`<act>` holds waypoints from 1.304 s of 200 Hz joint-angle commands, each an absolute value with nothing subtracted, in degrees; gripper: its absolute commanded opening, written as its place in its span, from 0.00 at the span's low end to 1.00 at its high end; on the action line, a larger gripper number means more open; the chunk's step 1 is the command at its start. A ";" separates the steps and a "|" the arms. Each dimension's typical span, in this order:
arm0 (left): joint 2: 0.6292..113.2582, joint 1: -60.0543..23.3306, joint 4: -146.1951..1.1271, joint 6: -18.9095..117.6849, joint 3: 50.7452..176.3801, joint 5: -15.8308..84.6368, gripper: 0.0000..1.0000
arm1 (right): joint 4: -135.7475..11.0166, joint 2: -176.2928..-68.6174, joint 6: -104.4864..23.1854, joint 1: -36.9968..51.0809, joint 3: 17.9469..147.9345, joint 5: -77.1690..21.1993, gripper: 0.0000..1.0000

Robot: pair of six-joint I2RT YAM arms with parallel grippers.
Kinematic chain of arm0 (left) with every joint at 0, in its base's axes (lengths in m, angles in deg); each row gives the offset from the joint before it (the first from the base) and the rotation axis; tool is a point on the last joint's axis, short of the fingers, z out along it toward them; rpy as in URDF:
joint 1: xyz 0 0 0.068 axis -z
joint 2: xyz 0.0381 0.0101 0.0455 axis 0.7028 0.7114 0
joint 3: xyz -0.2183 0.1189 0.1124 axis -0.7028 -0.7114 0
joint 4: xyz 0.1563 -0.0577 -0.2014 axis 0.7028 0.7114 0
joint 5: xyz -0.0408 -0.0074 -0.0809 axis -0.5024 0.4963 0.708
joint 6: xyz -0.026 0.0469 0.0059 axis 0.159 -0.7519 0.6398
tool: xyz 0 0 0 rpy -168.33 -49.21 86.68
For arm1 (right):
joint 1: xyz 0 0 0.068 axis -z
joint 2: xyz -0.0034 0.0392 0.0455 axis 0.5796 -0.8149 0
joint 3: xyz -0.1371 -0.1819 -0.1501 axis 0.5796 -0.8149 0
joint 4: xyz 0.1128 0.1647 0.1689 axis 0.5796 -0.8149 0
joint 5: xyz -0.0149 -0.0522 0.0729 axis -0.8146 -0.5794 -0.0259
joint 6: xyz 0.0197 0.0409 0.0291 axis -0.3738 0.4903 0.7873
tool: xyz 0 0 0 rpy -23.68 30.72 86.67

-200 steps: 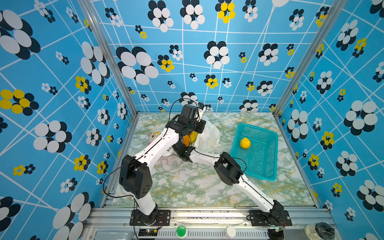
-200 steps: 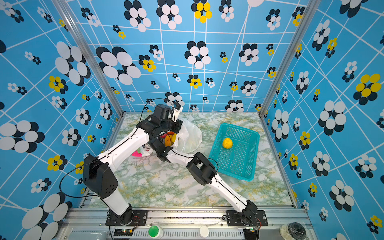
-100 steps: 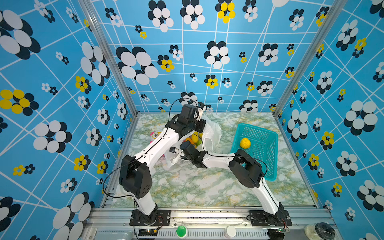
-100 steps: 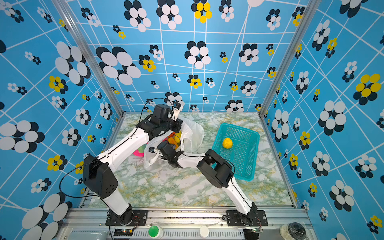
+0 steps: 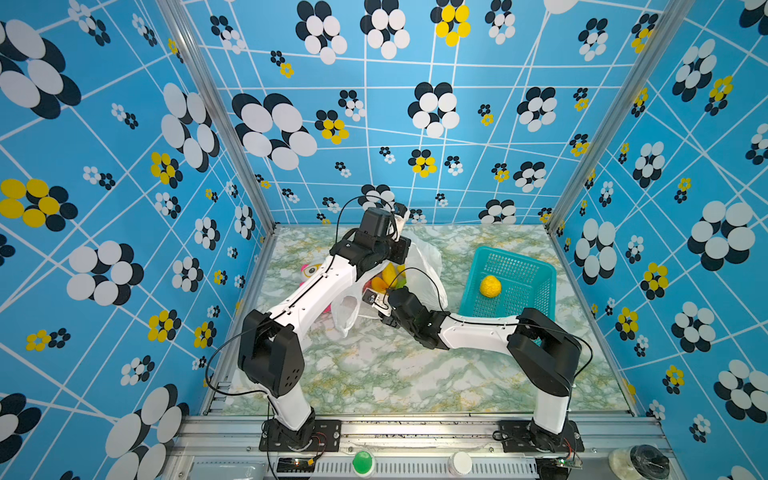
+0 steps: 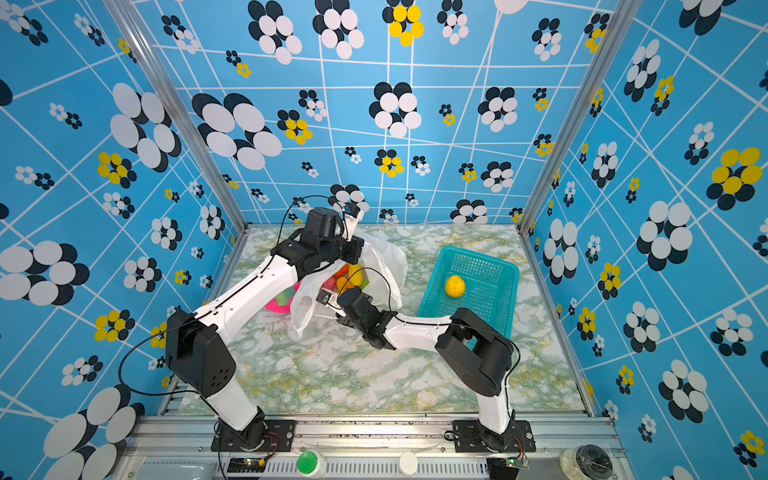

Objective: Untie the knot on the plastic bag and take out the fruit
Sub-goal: 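Carry the yellow fruit over the teal basket with the right gripper, then lower the yellow fruit into the teal basket and open the right gripper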

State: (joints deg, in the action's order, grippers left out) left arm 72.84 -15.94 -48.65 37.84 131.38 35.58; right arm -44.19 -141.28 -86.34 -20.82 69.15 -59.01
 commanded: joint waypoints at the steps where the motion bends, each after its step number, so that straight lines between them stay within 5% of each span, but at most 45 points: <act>1: 73.14 -16.56 -49.42 38.58 132.78 35.22 0.00 | -42.43 -134.99 -82.00 -21.29 64.64 -58.50 0.00; 73: 73.59 -16.53 -49.30 38.75 133.19 35.81 0.00 | -28.02 -106.40 -73.99 -20.47 43.19 -68.84 0.00; 130: 72.76 -16.53 -49.64 39.02 132.53 36.52 0.00 | -29.98 -93.85 -56.99 -7.27 35.66 -74.81 0.01; 175: 72.98 -16.53 -49.27 38.89 132.61 36.57 0.00 | -46.51 -94.62 -37.83 4.64 38.57 -85.92 0.00; 217: 71.57 -16.53 -50.12 39.02 131.25 36.81 0.00 | -56.90 -99.96 -23.85 16.12 40.17 -84.81 0.07; 261: 71.92 -16.53 -49.95 38.67 131.56 37.11 0.00 | -58.83 -113.04 -19.12 22.30 45.18 -76.49 0.03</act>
